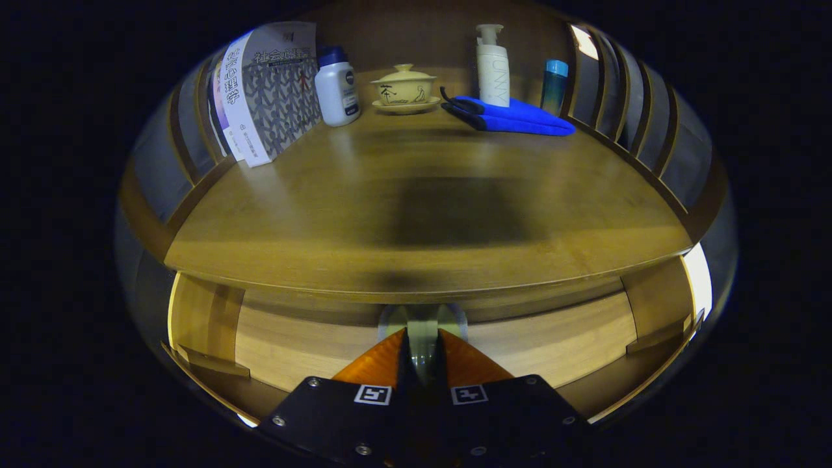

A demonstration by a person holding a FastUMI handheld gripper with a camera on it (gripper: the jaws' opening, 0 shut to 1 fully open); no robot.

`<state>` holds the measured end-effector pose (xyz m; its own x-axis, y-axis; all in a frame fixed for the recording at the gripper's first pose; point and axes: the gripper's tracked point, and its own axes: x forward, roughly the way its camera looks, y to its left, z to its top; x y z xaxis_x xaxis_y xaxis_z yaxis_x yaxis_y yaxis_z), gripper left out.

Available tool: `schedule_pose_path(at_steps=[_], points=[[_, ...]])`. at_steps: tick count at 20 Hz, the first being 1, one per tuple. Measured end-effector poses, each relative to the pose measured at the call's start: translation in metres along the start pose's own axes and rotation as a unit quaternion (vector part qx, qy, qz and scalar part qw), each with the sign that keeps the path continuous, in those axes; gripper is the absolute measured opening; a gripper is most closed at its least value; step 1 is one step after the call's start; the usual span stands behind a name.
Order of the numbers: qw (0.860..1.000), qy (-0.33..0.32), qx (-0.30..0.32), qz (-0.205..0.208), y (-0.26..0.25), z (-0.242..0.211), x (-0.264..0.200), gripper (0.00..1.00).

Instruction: Pull open the drawer, take out the items inside it, and place them on the countertop above the cabinet.

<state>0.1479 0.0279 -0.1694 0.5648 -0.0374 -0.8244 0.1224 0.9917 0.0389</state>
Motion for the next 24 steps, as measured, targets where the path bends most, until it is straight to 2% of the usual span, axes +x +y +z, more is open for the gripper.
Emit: schedule_pose_path(at_steps=[12, 19, 21, 24], points=[[0.996, -0.082, 0.014, -0.009, -0.006, 0.029, -0.046, 0.17], [0.996, -0.089, 0.022, -0.012, -0.009, 0.022, -0.047, 0.17], [0.996, -0.077, 0.047, -0.022, -0.013, 0.021, -0.047, 0.17], [0.993, -0.065, 0.102, -0.016, -0.019, 0.02, -0.047, 0.17]])
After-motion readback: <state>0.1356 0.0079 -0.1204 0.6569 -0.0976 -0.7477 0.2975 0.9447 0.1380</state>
